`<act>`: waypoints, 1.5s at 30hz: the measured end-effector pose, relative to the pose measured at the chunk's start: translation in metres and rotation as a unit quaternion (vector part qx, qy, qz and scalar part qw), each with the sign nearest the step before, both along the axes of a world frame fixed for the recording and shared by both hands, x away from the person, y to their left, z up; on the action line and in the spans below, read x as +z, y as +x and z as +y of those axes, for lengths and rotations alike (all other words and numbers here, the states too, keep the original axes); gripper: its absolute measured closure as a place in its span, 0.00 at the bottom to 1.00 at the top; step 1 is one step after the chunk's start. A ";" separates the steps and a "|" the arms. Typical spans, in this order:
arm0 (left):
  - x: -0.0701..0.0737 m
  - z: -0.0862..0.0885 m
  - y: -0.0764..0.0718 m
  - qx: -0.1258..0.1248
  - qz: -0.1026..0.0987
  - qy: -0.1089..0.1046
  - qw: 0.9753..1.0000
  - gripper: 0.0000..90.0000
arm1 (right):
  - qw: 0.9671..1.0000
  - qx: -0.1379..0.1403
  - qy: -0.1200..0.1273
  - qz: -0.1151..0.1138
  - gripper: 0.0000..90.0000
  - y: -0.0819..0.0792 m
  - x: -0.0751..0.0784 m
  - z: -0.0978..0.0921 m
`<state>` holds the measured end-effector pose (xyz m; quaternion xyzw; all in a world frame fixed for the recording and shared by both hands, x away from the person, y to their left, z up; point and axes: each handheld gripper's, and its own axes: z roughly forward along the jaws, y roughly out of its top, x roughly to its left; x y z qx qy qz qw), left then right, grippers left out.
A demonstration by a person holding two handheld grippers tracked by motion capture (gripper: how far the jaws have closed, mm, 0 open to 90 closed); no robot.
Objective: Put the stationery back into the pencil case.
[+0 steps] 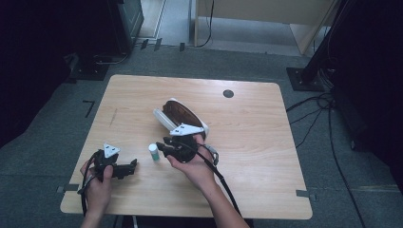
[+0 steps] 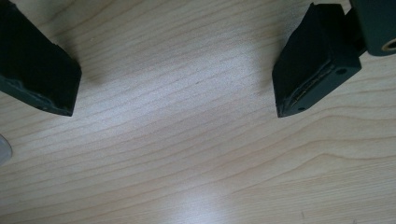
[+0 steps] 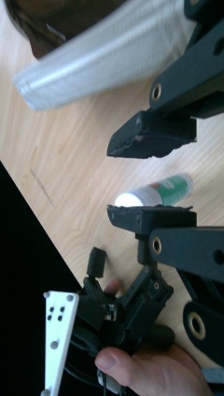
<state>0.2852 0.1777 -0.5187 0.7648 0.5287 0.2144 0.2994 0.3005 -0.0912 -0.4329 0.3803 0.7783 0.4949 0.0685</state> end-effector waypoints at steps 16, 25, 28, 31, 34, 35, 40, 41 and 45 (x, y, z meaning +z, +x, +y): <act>0.000 0.000 0.000 0.001 -0.001 -0.001 1.000 0.02 | 1.000 0.014 -0.015 -0.001 0.55 0.000 -0.022 0.028; 0.000 0.000 0.000 0.001 -0.001 -0.001 1.000 0.02 | 0.999 0.008 -0.045 -0.016 0.65 0.001 -0.033 0.036; 0.000 0.000 0.000 0.001 -0.001 -0.001 1.000 0.02 | 0.999 0.007 -0.048 -0.023 0.72 0.001 -0.033 0.035; 0.000 0.000 0.000 0.001 -0.001 -0.001 1.000 0.02 | 0.998 0.011 -0.054 -0.021 0.73 0.000 -0.031 0.033; 0.000 0.000 0.000 0.000 -0.001 0.000 1.000 0.02 | 0.997 0.010 -0.066 -0.023 0.73 -0.001 -0.029 0.030; 0.000 0.000 0.000 0.000 -0.001 -0.001 1.000 0.02 | 0.997 0.009 -0.068 -0.021 0.73 -0.002 -0.027 0.029; 0.000 0.000 0.000 0.001 -0.001 -0.001 1.000 0.02 | 0.999 0.005 -0.050 -0.021 0.73 -0.004 -0.020 0.021; 0.000 0.000 0.000 0.000 -0.001 -0.001 1.000 0.02 | 0.999 0.006 -0.046 -0.019 0.73 -0.005 -0.017 0.019; 0.000 0.000 0.000 0.001 -0.001 0.000 1.000 0.02 | 0.999 0.000 -0.044 -0.020 0.73 -0.007 -0.009 0.011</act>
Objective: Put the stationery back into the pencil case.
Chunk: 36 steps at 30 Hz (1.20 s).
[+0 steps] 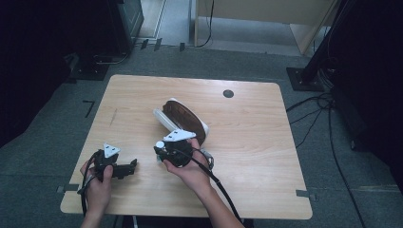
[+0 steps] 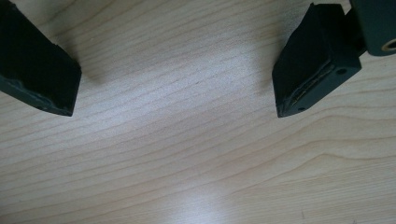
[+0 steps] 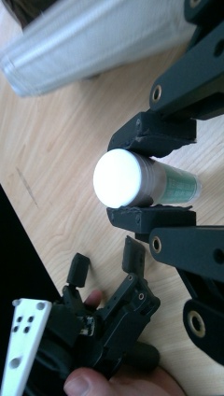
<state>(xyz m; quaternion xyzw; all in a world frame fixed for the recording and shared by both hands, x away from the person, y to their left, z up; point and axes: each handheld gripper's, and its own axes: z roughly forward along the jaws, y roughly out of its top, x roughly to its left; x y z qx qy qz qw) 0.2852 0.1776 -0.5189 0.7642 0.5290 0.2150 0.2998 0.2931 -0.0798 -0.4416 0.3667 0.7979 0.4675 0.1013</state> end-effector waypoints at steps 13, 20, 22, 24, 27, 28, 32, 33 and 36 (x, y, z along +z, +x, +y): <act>0.000 0.000 0.000 0.000 0.001 0.000 1.000 0.02 | 0.999 -0.022 0.020 -0.014 0.73 -0.003 0.024 -0.030; 0.000 0.000 0.000 -0.001 0.000 0.001 1.000 0.02 | 0.999 -0.035 0.032 -0.020 0.73 -0.003 0.032 -0.042; 0.000 0.000 0.000 -0.001 0.000 0.001 1.000 0.02 | 0.998 -0.038 0.035 -0.021 0.73 -0.002 0.035 -0.046; 0.000 0.000 0.000 -0.001 0.000 0.001 1.000 0.02 | 0.998 -0.043 0.036 -0.022 0.73 -0.002 0.038 -0.049; 0.000 0.000 0.000 0.000 0.000 0.000 1.000 0.02 | 0.998 -0.049 0.039 -0.025 0.73 -0.002 0.043 -0.054; 0.000 0.000 0.000 -0.001 0.001 0.001 1.000 0.02 | 0.998 -0.048 0.040 -0.028 0.73 -0.001 0.044 -0.056; 0.000 0.000 0.000 0.000 0.001 0.001 1.000 0.02 | 0.997 -0.057 0.042 -0.035 0.73 0.000 0.052 -0.064; 0.000 0.000 0.000 -0.001 0.001 0.001 1.000 0.02 | 0.997 -0.060 0.043 -0.038 0.73 0.001 0.054 -0.066; 0.000 0.000 0.000 -0.001 0.000 0.001 1.000 0.02 | 0.996 -0.063 0.046 -0.043 0.73 0.002 0.059 -0.071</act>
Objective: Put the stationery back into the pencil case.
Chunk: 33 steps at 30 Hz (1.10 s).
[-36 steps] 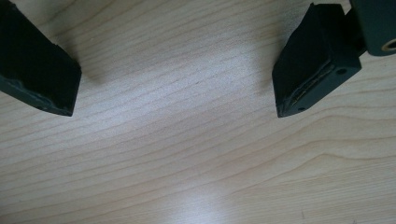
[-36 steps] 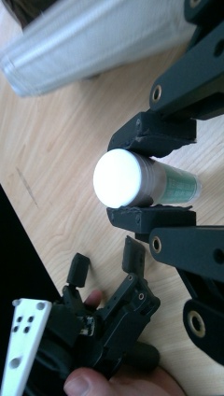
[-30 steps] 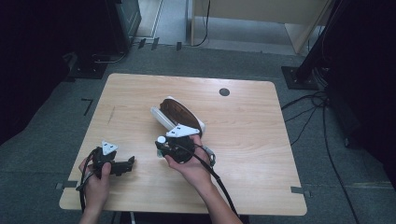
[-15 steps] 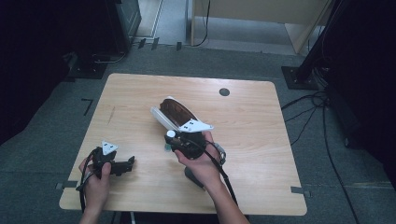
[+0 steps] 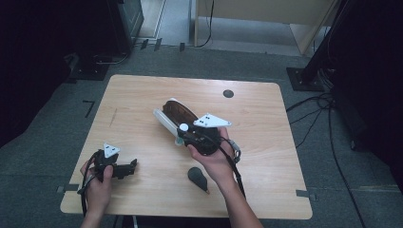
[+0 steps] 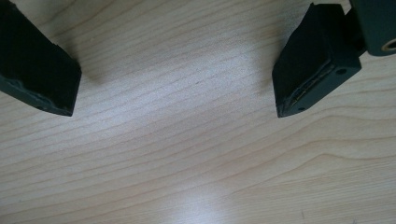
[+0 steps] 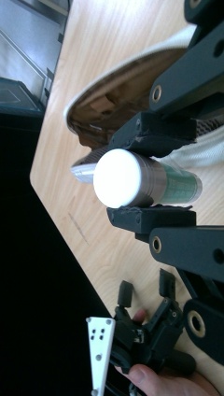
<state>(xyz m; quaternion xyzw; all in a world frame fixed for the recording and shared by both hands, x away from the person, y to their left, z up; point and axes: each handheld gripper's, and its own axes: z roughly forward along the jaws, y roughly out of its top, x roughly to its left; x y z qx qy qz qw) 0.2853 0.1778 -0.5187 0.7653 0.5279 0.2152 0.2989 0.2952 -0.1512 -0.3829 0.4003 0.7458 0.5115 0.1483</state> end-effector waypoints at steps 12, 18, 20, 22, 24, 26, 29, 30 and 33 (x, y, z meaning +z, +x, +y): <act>0.000 0.000 0.000 0.000 0.000 0.000 1.000 0.02 | 0.999 -0.016 0.034 -0.006 0.73 0.006 0.017 -0.020; 0.000 0.000 0.000 0.000 0.000 0.000 1.000 0.02 | 0.999 -0.037 0.022 -0.019 0.73 0.010 0.024 -0.029; 0.000 0.000 0.000 0.000 0.000 0.000 1.000 0.02 | 0.999 -0.044 0.014 -0.018 0.73 0.014 0.022 -0.030; 0.000 0.000 0.000 0.000 0.000 0.000 1.000 0.02 | 0.999 -0.051 0.002 -0.018 0.73 0.019 0.018 -0.030; 0.000 0.000 0.000 0.000 0.000 0.000 1.000 0.02 | 0.998 -0.053 -0.003 -0.016 0.73 0.022 0.014 -0.030; 0.000 0.000 0.000 0.001 0.000 0.000 1.000 0.02 | 0.998 -0.057 -0.014 -0.018 0.73 0.026 0.009 -0.029; 0.000 0.000 0.000 0.000 0.000 0.000 1.000 0.02 | 0.998 -0.064 -0.026 -0.015 0.73 0.033 -0.001 -0.028; 0.000 0.000 0.000 0.001 -0.001 0.000 1.000 0.02 | 0.998 -0.064 -0.027 -0.009 0.73 0.035 -0.004 -0.028; 0.000 0.000 0.000 0.001 -0.001 0.000 1.000 0.02 | 0.997 -0.064 -0.037 -0.002 0.73 0.041 -0.015 -0.025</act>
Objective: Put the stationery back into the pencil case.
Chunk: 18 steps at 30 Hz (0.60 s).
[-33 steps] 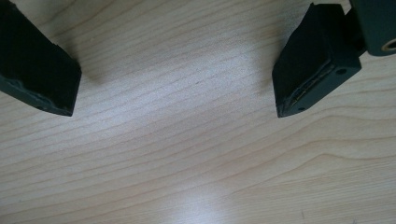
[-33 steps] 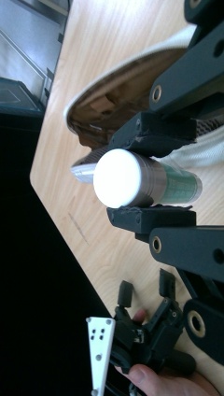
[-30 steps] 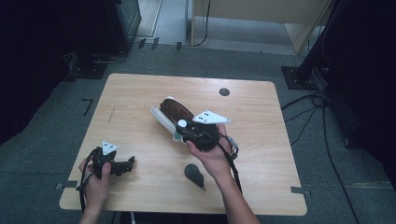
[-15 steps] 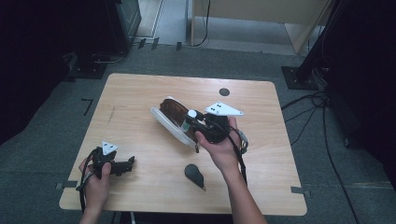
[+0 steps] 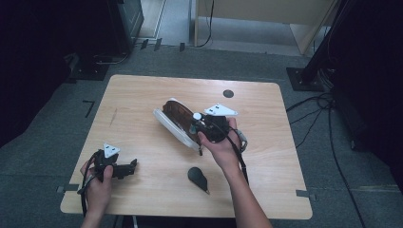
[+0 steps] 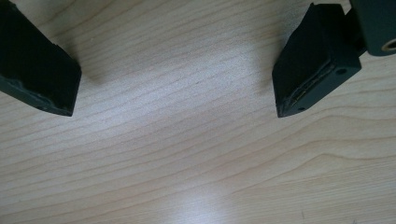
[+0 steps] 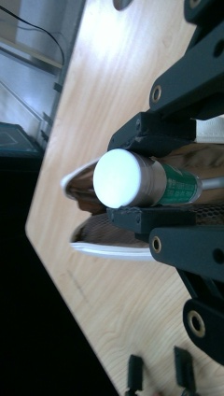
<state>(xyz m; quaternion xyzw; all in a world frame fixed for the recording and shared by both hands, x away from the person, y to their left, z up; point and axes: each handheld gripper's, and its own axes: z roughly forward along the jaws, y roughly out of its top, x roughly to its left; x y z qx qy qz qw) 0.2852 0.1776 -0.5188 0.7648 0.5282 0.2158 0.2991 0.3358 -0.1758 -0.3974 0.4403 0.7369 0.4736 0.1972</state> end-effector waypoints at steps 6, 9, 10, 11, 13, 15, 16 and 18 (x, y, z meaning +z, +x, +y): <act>0.000 0.000 0.000 0.000 0.000 -0.001 1.000 0.02 | 0.999 0.016 -0.037 0.013 0.73 0.002 -0.015 0.008; 0.000 0.000 0.000 0.000 0.001 0.000 1.000 0.02 | 0.998 0.020 -0.057 0.024 0.73 0.003 -0.019 0.008; 0.000 0.000 0.000 0.000 0.001 0.000 1.000 0.02 | 0.997 0.020 -0.063 0.026 0.73 0.004 -0.020 0.008; 0.000 0.000 0.000 -0.001 0.001 0.000 1.000 0.02 | 0.997 0.021 -0.071 0.029 0.73 0.005 -0.021 0.008; 0.000 0.000 0.000 0.000 0.001 0.000 1.000 0.02 | 0.996 0.020 -0.079 0.035 0.73 0.006 -0.024 0.008; 0.000 0.000 0.000 0.000 0.000 -0.001 1.000 0.02 | 0.996 0.022 -0.084 0.037 0.73 0.007 -0.027 0.009; 0.000 0.000 0.000 0.000 0.000 0.000 1.000 0.02 | 0.995 0.023 -0.088 0.039 0.73 0.008 -0.029 0.010; 0.000 0.000 0.000 0.000 0.000 0.000 1.000 0.02 | 0.995 0.024 -0.090 0.041 0.73 0.009 -0.032 0.012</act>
